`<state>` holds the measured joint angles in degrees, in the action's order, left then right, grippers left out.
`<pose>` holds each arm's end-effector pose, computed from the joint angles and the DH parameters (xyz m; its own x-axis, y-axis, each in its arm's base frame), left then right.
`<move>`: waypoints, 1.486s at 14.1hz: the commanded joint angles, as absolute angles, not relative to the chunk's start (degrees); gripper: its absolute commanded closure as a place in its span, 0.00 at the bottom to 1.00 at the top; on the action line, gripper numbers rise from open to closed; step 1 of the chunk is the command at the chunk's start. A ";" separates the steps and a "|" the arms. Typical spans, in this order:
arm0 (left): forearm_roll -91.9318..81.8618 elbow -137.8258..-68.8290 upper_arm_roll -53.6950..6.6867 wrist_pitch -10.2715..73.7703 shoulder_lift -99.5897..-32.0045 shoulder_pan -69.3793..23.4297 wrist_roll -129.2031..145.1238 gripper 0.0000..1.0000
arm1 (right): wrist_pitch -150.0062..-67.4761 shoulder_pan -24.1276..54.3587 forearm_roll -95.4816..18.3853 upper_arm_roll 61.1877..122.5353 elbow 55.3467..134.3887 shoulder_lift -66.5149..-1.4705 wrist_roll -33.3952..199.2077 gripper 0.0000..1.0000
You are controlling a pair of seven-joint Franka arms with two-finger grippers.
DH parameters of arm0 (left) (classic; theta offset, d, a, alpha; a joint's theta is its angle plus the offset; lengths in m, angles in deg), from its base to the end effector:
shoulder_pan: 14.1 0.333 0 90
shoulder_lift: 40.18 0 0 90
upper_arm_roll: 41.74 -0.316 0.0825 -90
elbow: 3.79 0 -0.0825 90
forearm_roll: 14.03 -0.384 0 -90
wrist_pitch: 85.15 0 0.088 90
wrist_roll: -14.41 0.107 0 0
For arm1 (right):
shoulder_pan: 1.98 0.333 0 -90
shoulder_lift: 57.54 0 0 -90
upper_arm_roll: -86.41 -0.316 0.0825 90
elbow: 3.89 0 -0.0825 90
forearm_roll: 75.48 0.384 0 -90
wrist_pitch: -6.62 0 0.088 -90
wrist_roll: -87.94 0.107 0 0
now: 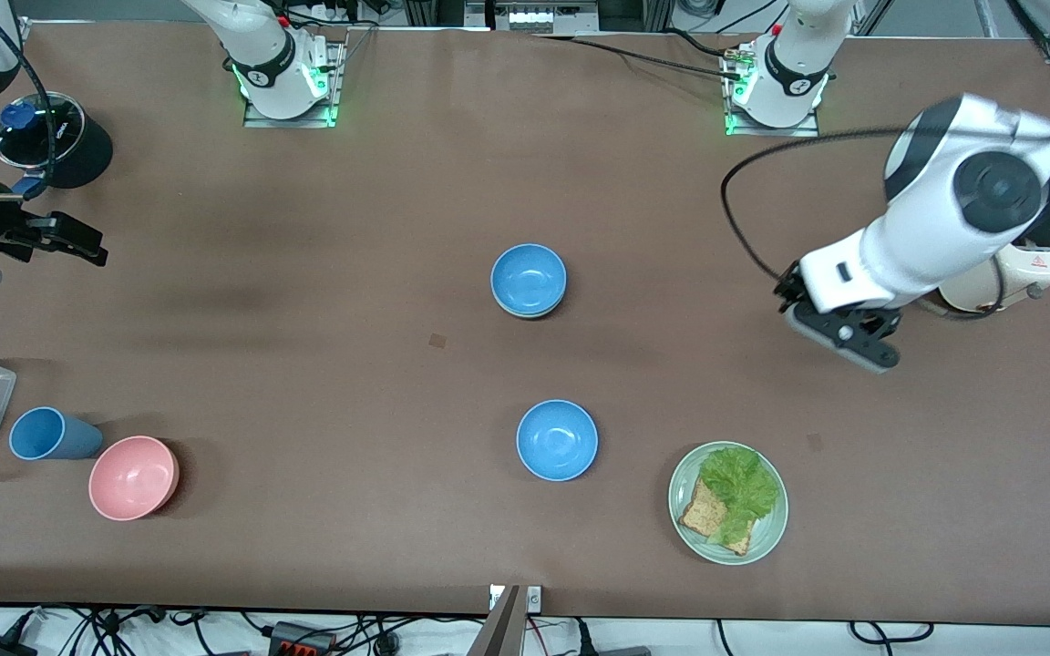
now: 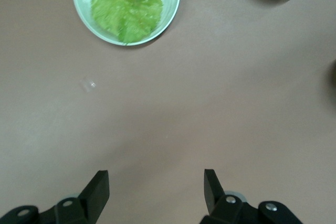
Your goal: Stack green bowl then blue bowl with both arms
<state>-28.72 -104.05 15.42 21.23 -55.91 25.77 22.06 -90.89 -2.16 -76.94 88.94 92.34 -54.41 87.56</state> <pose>0.5936 -0.1190 0.4696 0.8771 -0.4789 -0.0372 -0.4795 -0.8775 -0.0083 0.5757 -0.0291 0.5533 0.9988 -0.0373 -0.0325 -0.0364 -0.9990 0.0273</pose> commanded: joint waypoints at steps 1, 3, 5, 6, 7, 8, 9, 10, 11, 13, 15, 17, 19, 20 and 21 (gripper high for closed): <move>-22.66 -106.89 5.68 18.48 -45.81 20.13 24.61 0.00 | -90.24 -2.25 -76.36 89.05 92.26 -55.26 86.88 0.00; -17.04 -106.71 -8.62 16.38 -43.44 10.20 24.52 0.00 | -89.98 -2.25 -76.45 89.05 92.26 -55.26 86.88 0.00; -12.29 -106.19 -22.86 12.87 -42.12 0.63 24.26 0.00 | -89.89 -2.16 -76.54 88.96 92.26 -55.26 86.80 0.00; -10.36 -106.62 -29.72 11.63 -40.20 -4.90 23.04 0.00 | -89.98 -2.16 -76.54 88.96 92.26 -55.26 86.80 0.00; -9.90 -106.62 -35.27 10.75 -39.04 -9.22 21.11 0.00 | -89.98 -2.07 -76.54 88.87 92.26 -55.35 86.80 0.00; -9.90 -106.71 -39.24 8.39 -37.82 -12.49 17.78 0.00 | -89.89 -2.07 -76.54 88.87 92.26 -55.26 86.88 0.00; -9.98 -106.45 -40.41 6.89 -37.37 -13.04 15.40 0.00 | -89.98 -2.16 -76.54 88.87 92.26 -55.26 86.80 0.00; -9.98 -106.36 -40.86 5.91 -36.93 -12.87 15.20 0.00 | -89.98 -2.07 -76.54 88.87 92.17 -55.26 86.88 0.00; -10.07 -106.36 -41.12 5.56 -35.97 -12.78 14.94 0.00 | -89.98 -2.16 -76.62 88.87 92.17 -55.26 86.80 0.00; -10.34 -106.36 -40.95 5.81 -35.78 -12.87 14.59 0.00 | -89.89 -2.07 -76.71 88.87 92.17 -55.26 86.80 0.00; -10.42 -106.27 -40.17 6.34 -36.65 -13.39 11.88 0.00 | -89.98 -2.16 -76.71 88.87 92.17 -55.26 86.80 0.00; -10.69 -106.18 -38.41 6.61 -36.66 -13.49 9.06 0.00 | -89.89 -2.16 -76.63 88.87 92.17 -55.26 86.80 0.00; -10.69 -106.01 -37.27 6.61 -36.48 -13.49 9.05 0.00 | -89.89 -2.16 -76.71 88.87 92.17 -55.26 86.80 0.00; -10.77 -106.01 -37.00 6.52 -36.48 -13.49 9.14 0.00 | -89.89 -2.16 -76.71 88.87 92.17 -55.35 86.88 0.00; -10.77 -106.01 -36.91 6.43 -36.48 -13.49 9.83 0.00 | -89.98 -2.16 -76.71 88.87 92.17 -55.26 86.88 0.00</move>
